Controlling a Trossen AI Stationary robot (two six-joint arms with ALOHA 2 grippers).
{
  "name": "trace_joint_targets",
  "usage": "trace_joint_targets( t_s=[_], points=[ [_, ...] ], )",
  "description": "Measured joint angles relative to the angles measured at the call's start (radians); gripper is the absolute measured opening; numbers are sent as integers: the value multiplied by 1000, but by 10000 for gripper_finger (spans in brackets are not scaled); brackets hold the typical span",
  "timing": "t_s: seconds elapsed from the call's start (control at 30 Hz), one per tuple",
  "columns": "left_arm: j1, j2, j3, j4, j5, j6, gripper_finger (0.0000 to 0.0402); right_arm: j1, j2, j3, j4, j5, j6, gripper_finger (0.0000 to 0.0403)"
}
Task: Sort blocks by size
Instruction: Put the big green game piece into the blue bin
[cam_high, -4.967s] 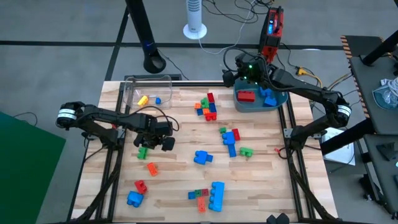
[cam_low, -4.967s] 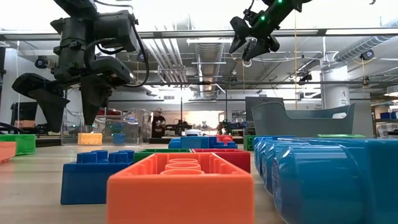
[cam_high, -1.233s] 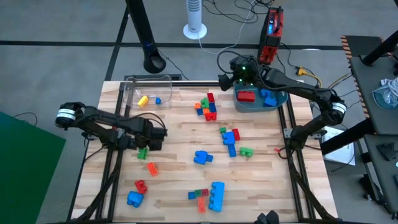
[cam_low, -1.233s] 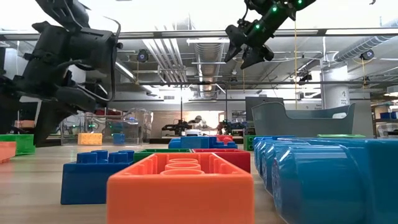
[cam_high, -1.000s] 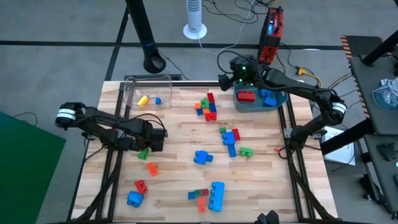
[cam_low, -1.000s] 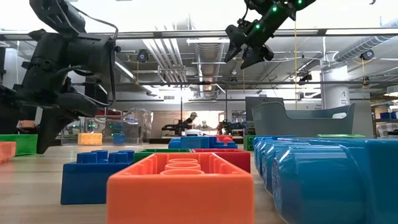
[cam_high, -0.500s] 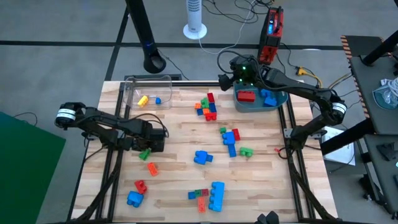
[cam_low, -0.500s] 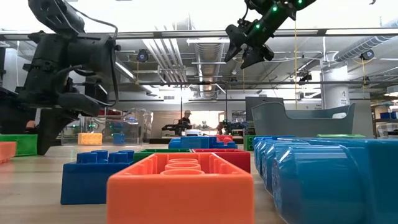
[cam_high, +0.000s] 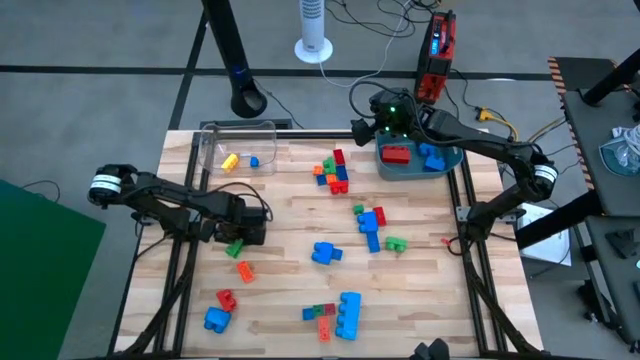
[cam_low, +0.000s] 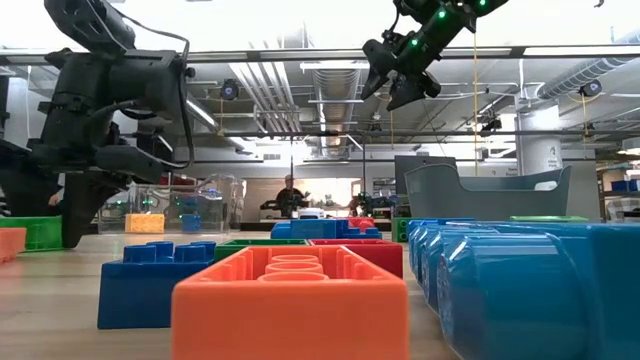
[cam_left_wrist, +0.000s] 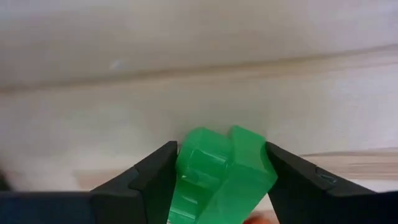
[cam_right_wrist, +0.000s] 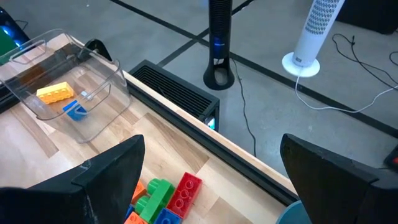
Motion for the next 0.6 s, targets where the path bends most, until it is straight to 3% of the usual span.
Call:
trace_joint_targets(
  t_s=[0.37, 0.6],
  points=[
    [-26, 1, 75, 2, -68, 77, 198, 6, -16, 60, -32, 0, -58, 363],
    [-27, 1, 244, -13, -123, 212, 197, 28, -87, 86, -36, -3, -119, 363]
  ],
)
